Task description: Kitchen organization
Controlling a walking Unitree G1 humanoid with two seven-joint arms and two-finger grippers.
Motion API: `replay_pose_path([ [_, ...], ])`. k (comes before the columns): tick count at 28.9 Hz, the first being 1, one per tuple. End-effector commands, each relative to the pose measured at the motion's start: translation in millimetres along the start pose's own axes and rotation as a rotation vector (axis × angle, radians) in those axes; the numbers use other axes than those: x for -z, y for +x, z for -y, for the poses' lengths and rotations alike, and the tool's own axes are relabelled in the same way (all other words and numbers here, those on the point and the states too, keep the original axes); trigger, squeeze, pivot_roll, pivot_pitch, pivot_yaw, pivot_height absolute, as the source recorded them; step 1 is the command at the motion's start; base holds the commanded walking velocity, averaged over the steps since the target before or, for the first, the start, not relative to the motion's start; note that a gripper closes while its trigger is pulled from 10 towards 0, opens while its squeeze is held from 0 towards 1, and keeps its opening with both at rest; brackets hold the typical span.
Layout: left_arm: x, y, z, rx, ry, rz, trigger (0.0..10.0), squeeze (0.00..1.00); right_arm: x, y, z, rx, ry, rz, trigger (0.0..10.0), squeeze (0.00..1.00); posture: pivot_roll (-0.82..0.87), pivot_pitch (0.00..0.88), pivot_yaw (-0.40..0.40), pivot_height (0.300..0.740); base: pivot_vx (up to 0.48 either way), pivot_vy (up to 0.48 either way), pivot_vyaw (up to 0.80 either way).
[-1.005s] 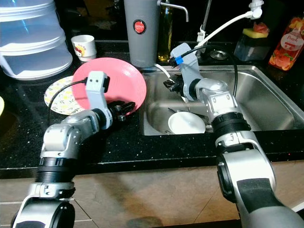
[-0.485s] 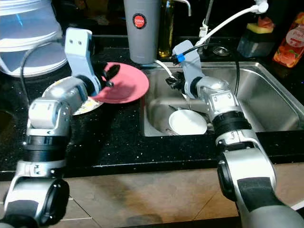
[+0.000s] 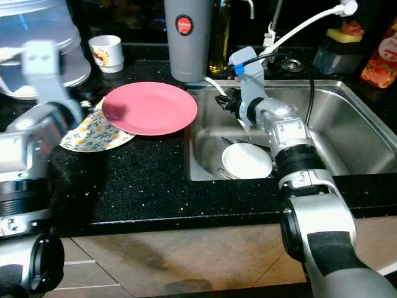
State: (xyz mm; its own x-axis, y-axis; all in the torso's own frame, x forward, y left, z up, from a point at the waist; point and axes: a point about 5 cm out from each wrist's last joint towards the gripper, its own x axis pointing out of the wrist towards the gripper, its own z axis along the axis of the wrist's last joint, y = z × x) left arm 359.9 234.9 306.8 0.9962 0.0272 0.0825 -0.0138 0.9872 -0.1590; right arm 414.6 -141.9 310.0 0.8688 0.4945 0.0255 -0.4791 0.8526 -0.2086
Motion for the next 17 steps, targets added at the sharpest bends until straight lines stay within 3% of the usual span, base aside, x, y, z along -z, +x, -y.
replay_pose_path([
  [1,7.6,-0.9,-5.1,-0.012,-0.04,-0.026,10.0,1.0,2.6,-0.7,0.3,0.009,0.014,0.019,10.0,0.0,0.05,0.132,-0.002,0.74,0.0,0.0,0.0],
  [3,12.8,-2.1,-7.7,0.025,-0.161,-0.03,10.0,1.0,1.1,-0.3,-0.1,0.015,0.02,0.038,10.0,0.0,0.05,0.135,-0.002,0.74,0.0,0.0,0.0],
  [4,15.6,-2.7,-8.3,0.064,-0.28,-0.023,10.0,1.0,-1.2,0.0,-0.3,0.016,0.023,0.05,10.0,0.0,0.05,0.135,-0.002,0.74,0.0,0.0,0.0],
  [5,16.6,-2.6,-8.5,0.073,-0.317,-0.022,10.0,1.0,-2.0,0.0,-0.2,0.016,0.023,0.053,10.0,0.0,0.04,0.137,-0.003,0.74,0.0,0.0,0.0],
  [14,33.0,-0.1,-2.6,0.151,-0.487,-0.1,10.0,1.0,-7.9,-0.4,1.2,0.017,0.019,0.079,10.0,0.0,0.04,0.142,-0.005,0.74,0.0,0.0,0.0],
  [15,34.2,0.4,-1.7,0.165,-0.495,-0.106,10.0,0.33,-8.2,-0.4,1.0,0.016,0.018,0.081,10.0,0.0,0.04,0.142,-0.005,0.74,0.0,0.0,0.0],
  [16,34.2,0.4,-1.7,0.165,-0.495,-0.106,10.0,0.33,-8.2,-0.4,1.0,0.016,0.018,0.081,10.0,0.0,0.04,0.142,-0.005,0.74,0.0,0.0,0.0],
  [17,38.7,1.8,-0.3,0.185,-0.507,-0.131,10.0,0.0,-8.0,0.0,0.3,0.012,0.016,0.082,10.0,0.0,0.04,0.144,-0.007,0.74,0.0,0.0,0.0],
])
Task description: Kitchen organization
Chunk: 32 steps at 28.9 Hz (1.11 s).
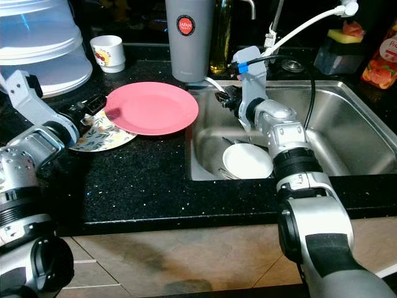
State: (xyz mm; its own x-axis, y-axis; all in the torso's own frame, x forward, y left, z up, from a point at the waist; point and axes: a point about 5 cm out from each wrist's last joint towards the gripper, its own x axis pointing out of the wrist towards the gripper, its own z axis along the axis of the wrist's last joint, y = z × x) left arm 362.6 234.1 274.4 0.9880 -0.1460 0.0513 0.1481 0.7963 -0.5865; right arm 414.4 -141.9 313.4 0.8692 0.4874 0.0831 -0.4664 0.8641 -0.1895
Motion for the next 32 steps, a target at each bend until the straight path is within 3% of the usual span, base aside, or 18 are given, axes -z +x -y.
replay_pose_path([
  [1,7.4,2.9,0.2,0.028,-0.031,-0.04,10.0,0.0,-4.6,0.3,-0.5,-0.006,-0.002,0.026,10.0,0.0,0.04,0.144,-0.007,0.74,0.0,0.0,0.0],
  [4,17.0,10.7,-4.8,0.008,-0.023,-0.109,10.0,0.0,-3.7,1.2,-2.1,-0.014,-0.003,0.027,10.0,0.0,0.04,0.146,-0.009,0.74,0.0,0.0,0.0],
  [10,20.4,19.1,-6.0,-0.002,0.009,-0.131,10.0,0.0,-4.3,1.5,-2.6,-0.016,0.001,0.034,10.0,0.0,0.04,0.153,-0.006,0.74,0.0,0.0,0.0],
  [14,22.6,26.7,-4.5,-0.003,0.005,-0.143,10.0,0.0,-5.3,1.5,-2.1,-0.015,0.006,0.038,10.0,0.0,0.04,0.159,-0.005,0.74,0.0,0.0,0.0],
  [18,27.5,36.6,-2.1,-0.025,0.063,-0.196,10.0,0.0,-7.1,1.6,-1.6,-0.02,0.018,0.044,10.0,0.0,0.03,0.168,-0.005,0.74,0.0,0.0,0.0],
  [28,29.6,50.6,8.4,0.008,0.107,-0.236,9.8,0.0,-6.7,3.8,-5.0,-0.034,0.029,0.042,10.0,0.0,0.03,0.184,-0.009,0.74,0.0,0.0,0.0],
  [29,31.3,51.5,8.7,0.004,0.119,-0.247,2.9,0.0,-6.8,4.1,-5.7,-0.037,0.031,0.042,10.0,0.0,0.03,0.184,-0.009,0.74,0.0,0.0,0.0],
  [31,32.9,52.3,8.8,0.001,0.136,-0.257,0.0,0.0,-6.9,4.3,-6.4,-0.042,0.037,0.043,10.0,0.0,0.03,0.184,-0.009,0.74,0.0,0.0,0.0],
  [32,32.9,52.3,8.8,0.001,0.136,-0.257,0.0,0.0,-6.9,4.3,-6.4,-0.042,0.037,0.043,10.0,0.0,0.03,0.184,-0.009,0.74,0.0,0.0,0.0],
])
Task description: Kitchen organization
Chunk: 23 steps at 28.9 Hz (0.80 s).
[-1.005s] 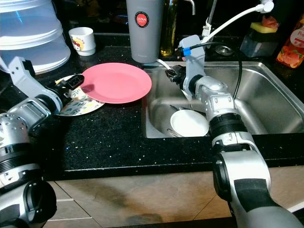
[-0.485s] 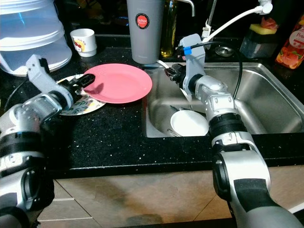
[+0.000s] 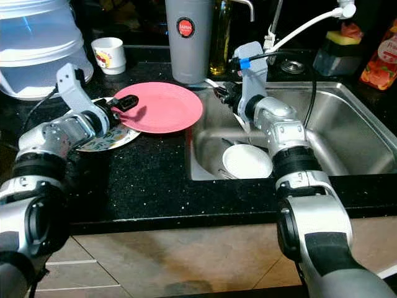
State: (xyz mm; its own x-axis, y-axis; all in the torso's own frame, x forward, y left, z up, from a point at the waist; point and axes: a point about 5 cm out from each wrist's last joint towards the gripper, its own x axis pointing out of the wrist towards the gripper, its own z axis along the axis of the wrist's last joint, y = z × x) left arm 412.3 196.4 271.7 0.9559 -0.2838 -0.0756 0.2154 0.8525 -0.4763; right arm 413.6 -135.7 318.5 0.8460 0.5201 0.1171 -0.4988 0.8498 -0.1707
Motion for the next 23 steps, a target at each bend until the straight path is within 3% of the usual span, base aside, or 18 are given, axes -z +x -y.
replay_pose_path([
  [1,12.9,-0.5,-11.0,-0.052,0.012,-0.083,0.0,0.0,-0.7,1.6,-1.7,-0.01,0.019,0.003,10.0,0.0,0.03,0.184,-0.009,0.74,0.0,0.0,0.0],
  [7,11.6,-0.6,-14.4,-0.09,0.04,-0.084,0.0,0.0,0.1,1.8,-2.5,-0.014,0.035,0.003,10.0,0.0,0.04,0.185,-0.008,0.74,0.0,0.0,0.0],
  [15,4.6,-4.4,-26.5,-0.143,0.0,-0.042,0.0,0.0,3.1,0.2,0.1,0.001,0.045,-0.006,10.0,0.0,0.04,0.181,-0.005,0.74,0.0,0.0,0.0],
  [23,-9.4,-6.2,-23.9,-0.102,-0.022,0.043,0.0,0.0,2.6,-4.1,7.5,0.027,0.048,0.001,10.0,0.0,0.04,0.177,-0.004,0.74,0.0,0.0,0.0],
])
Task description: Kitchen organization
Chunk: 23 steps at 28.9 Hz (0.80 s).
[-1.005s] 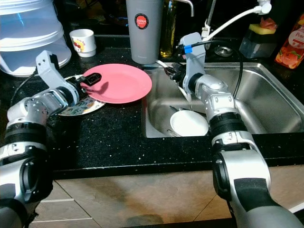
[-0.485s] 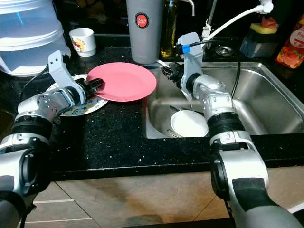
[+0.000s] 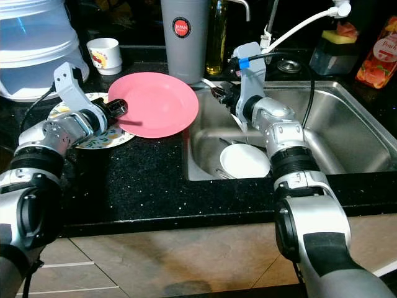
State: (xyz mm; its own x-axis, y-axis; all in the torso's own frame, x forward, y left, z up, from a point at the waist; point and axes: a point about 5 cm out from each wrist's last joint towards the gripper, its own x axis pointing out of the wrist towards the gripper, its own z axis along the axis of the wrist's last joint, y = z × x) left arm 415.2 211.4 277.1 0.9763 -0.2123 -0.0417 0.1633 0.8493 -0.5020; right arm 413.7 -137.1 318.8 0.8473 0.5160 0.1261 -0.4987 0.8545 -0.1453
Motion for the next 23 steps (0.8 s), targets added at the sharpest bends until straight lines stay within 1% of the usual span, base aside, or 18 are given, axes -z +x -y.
replay_pose_path([
  [1,1.7,-3.8,-13.3,-0.054,0.013,-0.022,0.0,0.0,2.6,-3.5,6.3,0.021,0.022,-0.008,10.0,0.0,0.04,0.177,-0.004,0.74,0.0,0.0,0.0],
  [2,-4.8,-4.5,-10.7,-0.024,0.009,0.015,0.0,0.0,4.1,-5.4,8.5,0.023,0.026,-0.012,10.0,0.0,0.04,0.177,-0.004,0.74,0.0,0.0,0.0],
  [3,-4.8,-4.5,-10.7,-0.024,0.009,0.015,0.0,0.0,4.1,-5.4,8.5,0.023,0.026,-0.012,10.0,0.0,0.04,0.177,-0.004,0.74,0.0,0.0,0.0],
  [4,-13.1,-6.1,-7.9,0.02,0.003,0.067,0.0,0.0,7.0,-7.7,9.6,0.008,0.024,-0.027,10.0,0.0,0.04,0.177,-0.004,0.74,0.0,0.0,0.0],
  [5,-13.1,-6.1,-7.9,0.02,0.003,0.067,0.0,0.0,7.0,-7.7,9.6,0.008,0.024,-0.027,10.0,0.0,0.04,0.177,-0.004,0.74,0.0,0.0,0.0],
  [8,-37.6,-16.2,-3.8,0.171,-0.087,0.221,0.0,0.0,12.7,-13.5,7.9,-0.072,0.056,-0.045,10.0,0.0,0.04,0.168,-0.003,0.74,0.0,0.0,0.0],
  [10,-46.2,-22.1,-2.3,0.253,-0.147,0.286,0.0,0.0,12.8,-14.9,8.1,-0.079,0.081,-0.038,10.0,0.0,0.04,0.168,-0.003,0.74,0.0,0.0,0.0],
  [11,-46.2,-22.1,-2.3,0.253,-0.147,0.286,0.0,0.0,12.8,-14.9,8.1,-0.079,0.081,-0.038,10.0,0.0,0.04,0.168,-0.003,0.74,0.0,0.0,0.0],
  [12,-48.7,-25.8,-0.6,0.312,-0.179,0.31,0.0,0.0,12.9,-15.7,8.6,-0.079,0.091,-0.034,10.0,0.0,0.04,0.168,-0.003,0.74,0.0,0.0,0.0],
  [13,-48.9,-26.5,-0.2,0.324,-0.184,0.314,0.0,0.0,13.0,-15.9,8.7,-0.078,0.093,-0.033,10.0,0.0,0.04,0.168,-0.003,0.74,0.0,0.0,0.0],
  [16,-50.1,-33.6,4.9,0.453,-0.258,0.334,0.0,0.0,13.6,-17.3,7.2,-0.098,0.125,-0.027,10.0,0.0,0.04,0.16,-0.004,0.74,0.0,0.0,0.0],
  [17,-50.1,-33.6,4.9,0.453,-0.258,0.334,0.0,0.0,13.6,-17.3,7.2,-0.098,0.125,-0.027,10.0,0.0,0.04,0.16,-0.004,0.74,0.0,0.0,0.0],
  [18,-51.3,-37.7,6.6,0.511,-0.287,0.345,0.0,0.0,13.8,-18.6,6.2,-0.114,0.138,-0.026,10.0,0.0,0.04,0.15,-0.003,0.74,0.0,0.0,0.0],
  [19,-51.3,-37.7,6.6,0.511,-0.287,0.345,0.0,0.0,13.8,-18.6,6.2,-0.114,0.138,-0.026,10.0,0.0,0.04,0.15,-0.003,0.74,0.0,0.0,0.0],
  [20,-49.3,-46.0,10.2,0.617,-0.306,0.331,0.0,0.0,12.0,-21.8,4.2,-0.15,0.205,-0.003,10.0,0.0,0.04,0.141,-0.002,0.74,0.0,0.0,0.0],
  [22,-49.3,-46.0,10.2,0.617,-0.306,0.331,0.0,0.0,12.0,-21.8,4.2,-0.15,0.205,-0.003,10.0,0.0,0.04,0.141,-0.002,0.74,0.0,0.0,0.0],
  [23,-46.7,-49.6,12.5,0.664,-0.302,0.311,0.0,0.0,8.7,-23.0,3.3,-0.167,0.273,0.03,10.0,0.0,0.04,0.141,-0.002,0.74,0.0,0.0,0.0],
])
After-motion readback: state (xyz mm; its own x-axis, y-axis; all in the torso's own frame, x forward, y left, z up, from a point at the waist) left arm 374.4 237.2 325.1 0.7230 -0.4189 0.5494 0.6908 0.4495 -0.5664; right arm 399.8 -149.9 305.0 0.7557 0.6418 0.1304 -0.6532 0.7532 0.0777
